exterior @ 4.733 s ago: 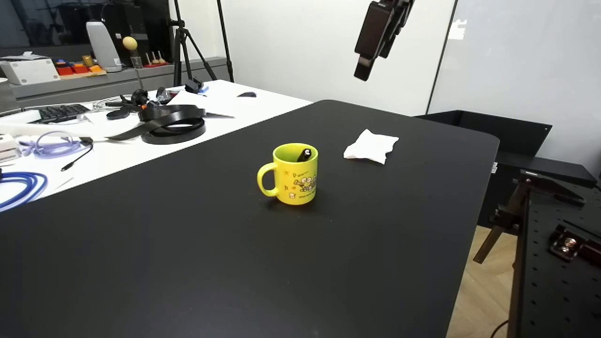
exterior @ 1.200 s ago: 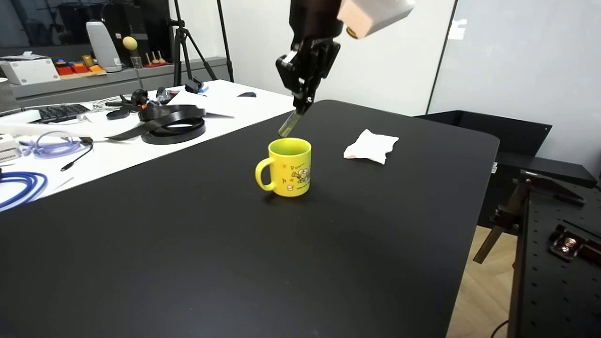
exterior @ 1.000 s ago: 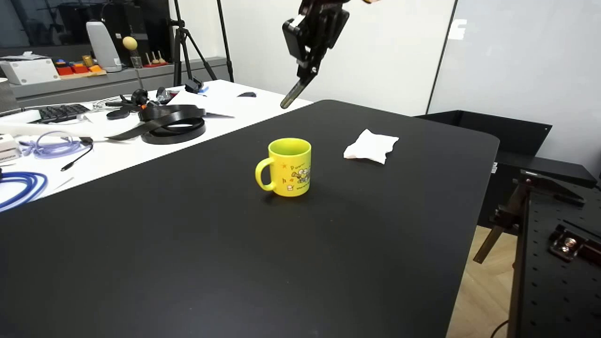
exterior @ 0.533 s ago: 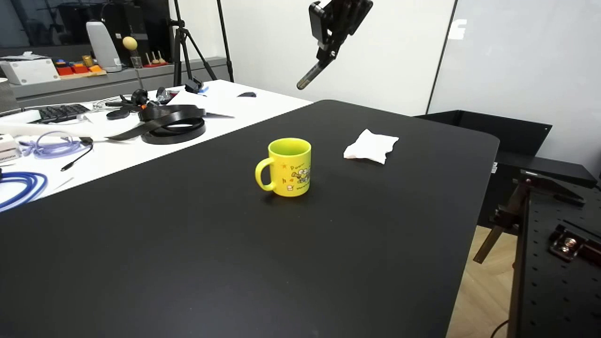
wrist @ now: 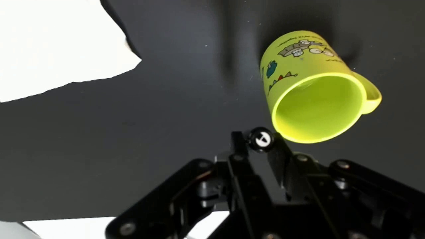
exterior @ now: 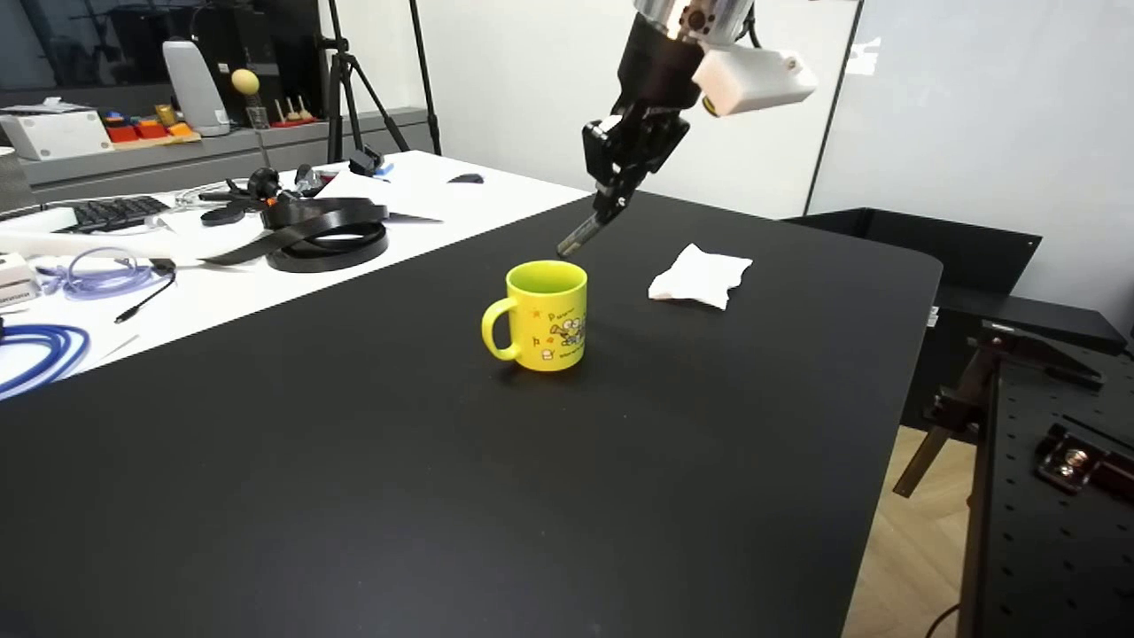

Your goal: Put the marker on the table

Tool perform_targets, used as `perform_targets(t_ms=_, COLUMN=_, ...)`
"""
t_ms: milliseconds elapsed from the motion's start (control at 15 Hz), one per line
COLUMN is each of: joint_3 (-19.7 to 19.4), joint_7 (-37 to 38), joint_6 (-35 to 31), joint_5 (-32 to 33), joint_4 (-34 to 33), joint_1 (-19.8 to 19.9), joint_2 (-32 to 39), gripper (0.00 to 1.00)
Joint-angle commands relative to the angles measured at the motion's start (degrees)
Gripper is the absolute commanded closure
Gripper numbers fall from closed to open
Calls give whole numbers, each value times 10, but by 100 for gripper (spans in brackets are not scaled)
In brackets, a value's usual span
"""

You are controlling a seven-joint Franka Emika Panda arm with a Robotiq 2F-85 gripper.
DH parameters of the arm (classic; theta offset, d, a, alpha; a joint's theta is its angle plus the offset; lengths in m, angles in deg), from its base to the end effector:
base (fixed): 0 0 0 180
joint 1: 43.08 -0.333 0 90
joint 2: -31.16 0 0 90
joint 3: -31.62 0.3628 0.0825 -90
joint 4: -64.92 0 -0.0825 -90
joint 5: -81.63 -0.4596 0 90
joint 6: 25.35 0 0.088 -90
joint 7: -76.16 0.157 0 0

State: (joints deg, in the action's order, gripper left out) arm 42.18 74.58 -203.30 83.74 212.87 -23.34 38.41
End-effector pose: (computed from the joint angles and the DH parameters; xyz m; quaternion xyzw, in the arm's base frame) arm 0.5314 -0.0803 0.1903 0.9788 -0.0501 0.1982 0.0117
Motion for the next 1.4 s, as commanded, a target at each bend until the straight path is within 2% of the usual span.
perform_targets(t_ms=0, joint_3=107, joint_7=-100, joint_6=2, joint_5=-102, joint_4=-53, joint_1=83, joint_2=67, gripper=94)
perform_targets(t_ms=267, joint_3=180, joint_7=-166, joint_6=22, joint_5=-139, joint_4=-84, joint_1=174, joint_2=95, gripper=94)
perform_targets(t_ms=533, joint_3=194, joint_7=-191, joint_6=45, joint_5=-138, joint_4=-95, joint_1=227, joint_2=101, gripper=94)
perform_targets(t_ms=733, joint_3=185, joint_7=-200, joint_6=58, joint_5=-129, joint_4=-91, joint_1=246, joint_2=100, gripper=94)
perform_targets(t_ms=1267, joint_3=114, joint_7=-178, joint_6=70, joint_5=-78, joint_4=-90, joint_1=200, joint_2=112, gripper=94)
perform_targets(t_ms=1333, joint_3=82, joint_7=-192, joint_6=69, joint_5=-94, joint_4=-93, joint_1=164, joint_2=114, gripper=94)
